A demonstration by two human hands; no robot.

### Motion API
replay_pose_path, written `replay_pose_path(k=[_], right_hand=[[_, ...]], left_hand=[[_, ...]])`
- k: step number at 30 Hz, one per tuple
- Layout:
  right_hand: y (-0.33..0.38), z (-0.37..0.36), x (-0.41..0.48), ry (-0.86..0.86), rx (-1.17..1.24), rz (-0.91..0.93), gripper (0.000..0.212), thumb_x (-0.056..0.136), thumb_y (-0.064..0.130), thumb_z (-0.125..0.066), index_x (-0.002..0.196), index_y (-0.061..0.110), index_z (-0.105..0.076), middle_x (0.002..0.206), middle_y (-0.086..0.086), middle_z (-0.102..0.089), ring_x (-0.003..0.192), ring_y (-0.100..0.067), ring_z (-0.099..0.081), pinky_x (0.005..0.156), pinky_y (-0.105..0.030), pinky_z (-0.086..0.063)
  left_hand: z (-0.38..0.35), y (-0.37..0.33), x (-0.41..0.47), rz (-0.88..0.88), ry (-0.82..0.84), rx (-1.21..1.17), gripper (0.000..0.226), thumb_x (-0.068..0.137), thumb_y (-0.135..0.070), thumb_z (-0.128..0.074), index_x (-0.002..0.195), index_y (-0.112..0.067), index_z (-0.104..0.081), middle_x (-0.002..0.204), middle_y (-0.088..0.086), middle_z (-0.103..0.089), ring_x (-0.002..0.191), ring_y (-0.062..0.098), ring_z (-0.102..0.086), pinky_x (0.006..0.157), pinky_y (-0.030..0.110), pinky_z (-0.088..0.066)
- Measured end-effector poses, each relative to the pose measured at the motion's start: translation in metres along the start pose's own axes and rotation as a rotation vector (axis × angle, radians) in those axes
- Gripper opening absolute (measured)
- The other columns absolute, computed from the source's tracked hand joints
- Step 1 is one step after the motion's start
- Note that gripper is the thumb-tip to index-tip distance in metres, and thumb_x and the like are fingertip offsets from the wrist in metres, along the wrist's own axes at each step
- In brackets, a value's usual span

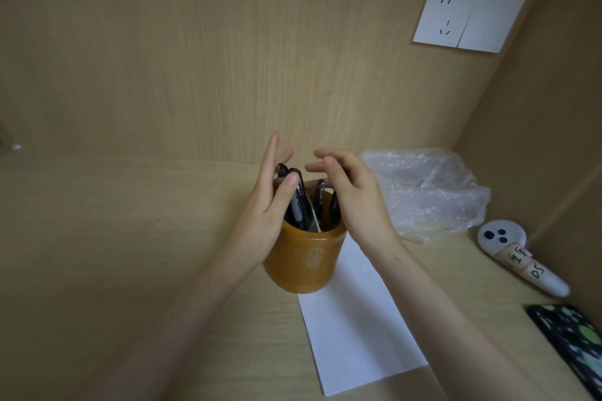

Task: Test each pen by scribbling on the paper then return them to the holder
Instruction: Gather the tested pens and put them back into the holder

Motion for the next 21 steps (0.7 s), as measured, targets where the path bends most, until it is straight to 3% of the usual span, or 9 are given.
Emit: replay_pose_path(k=[2,4,6,8,9,11,14,16,21], right_hand=[[-0.006,-0.006,-0.001,0.061,0.018,-0.034,0.042,0.1,0.043,-0.034,0.137,0.027,-0.045,0.121,0.003,-0.065,0.108,-0.007,-0.063,0.092,-0.018,-0.047],[-0.013,-0.007,-0.002,0.109,0.02,-0.076,0.063,0.092,0.065,-0.027,0.147,0.035,-0.028,0.145,0.005,-0.045,0.132,-0.008,-0.042,0.111,-0.028,-0.031],[-0.019,-0.001,-0.006,0.15,0.028,-0.125,0.081,0.079,0.081,-0.03,0.148,0.04,-0.022,0.153,0.012,-0.033,0.137,-0.006,-0.034,0.117,-0.038,-0.025],[-0.025,0.006,-0.014,0.245,0.01,-0.144,0.087,0.072,0.084,-0.04,0.147,0.042,-0.024,0.147,0.023,-0.032,0.126,0.012,-0.038,0.109,-0.022,-0.033],[-0.026,0.007,-0.021,0.31,0.01,-0.139,0.092,0.068,0.083,-0.047,0.147,0.041,-0.024,0.141,0.028,-0.034,0.118,0.021,-0.039,0.101,-0.011,-0.036],[-0.031,0.007,-0.031,0.444,-0.025,-0.112,0.101,0.059,0.075,-0.068,0.144,0.043,-0.027,0.14,0.03,-0.039,0.121,0.019,-0.04,0.1,-0.012,-0.038],[-0.043,0.001,-0.041,0.537,-0.099,-0.107,0.106,0.059,0.032,-0.089,0.142,0.043,-0.024,0.136,0.026,-0.047,0.124,0.003,-0.049,0.103,-0.021,-0.042],[-0.048,-0.003,-0.042,0.497,-0.086,-0.127,0.116,0.058,0.017,-0.091,0.145,0.035,-0.016,0.134,0.021,-0.048,0.12,0.002,-0.051,0.1,-0.021,-0.045],[-0.056,0.0,-0.033,0.39,-0.096,-0.146,0.101,0.056,0.022,-0.092,0.138,0.031,-0.035,0.122,0.016,-0.06,0.11,-0.002,-0.059,0.096,-0.03,-0.05]], left_hand=[[0.001,0.004,-0.001,0.046,0.002,-0.02,0.064,0.091,-0.049,-0.038,0.145,-0.039,-0.005,0.145,-0.015,-0.033,0.13,-0.008,-0.031,0.106,0.013,-0.025],[0.0,0.007,-0.003,0.089,0.019,-0.018,0.069,0.089,-0.054,-0.035,0.146,-0.036,-0.001,0.144,-0.023,-0.029,0.127,-0.016,-0.027,0.104,0.01,-0.02],[0.003,0.011,-0.007,0.126,0.021,-0.023,0.071,0.083,-0.056,-0.031,0.145,-0.036,-0.003,0.133,-0.039,-0.025,0.115,-0.029,-0.024,0.096,0.0,-0.019],[0.008,0.023,-0.012,0.181,0.031,-0.065,0.072,0.079,-0.067,-0.031,0.143,-0.041,-0.01,0.137,-0.034,-0.023,0.123,-0.019,-0.024,0.105,0.011,-0.021],[0.01,0.033,-0.014,0.212,0.057,-0.07,0.075,0.075,-0.076,-0.033,0.142,-0.046,-0.015,0.145,-0.026,-0.022,0.131,-0.007,-0.024,0.111,0.025,-0.022],[0.012,0.052,-0.02,0.267,0.145,-0.06,0.073,0.064,-0.088,-0.035,0.131,-0.058,-0.027,0.15,-0.016,-0.025,0.135,0.006,-0.027,0.114,0.043,-0.022],[0.013,0.069,-0.031,0.321,0.244,-0.053,0.057,0.062,-0.09,-0.034,0.115,-0.07,-0.037,0.137,-0.029,-0.036,0.128,-0.001,-0.035,0.113,0.042,-0.025],[0.011,0.071,-0.037,0.323,0.269,-0.046,0.058,0.067,-0.088,-0.033,0.12,-0.067,-0.037,0.136,-0.031,-0.037,0.126,-0.004,-0.037,0.112,0.041,-0.026],[0.009,0.072,-0.036,0.32,0.247,-0.061,0.07,0.067,-0.087,-0.035,0.13,-0.056,-0.035,0.144,-0.021,-0.034,0.128,0.0,-0.038,0.111,0.042,-0.029]])
Point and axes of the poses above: each hand's wrist, its own x-axis towards the middle knuckle, its own z-axis out of the back of the hand, y = z × x, the point moved 8 cm from there along x, towards the middle knuckle
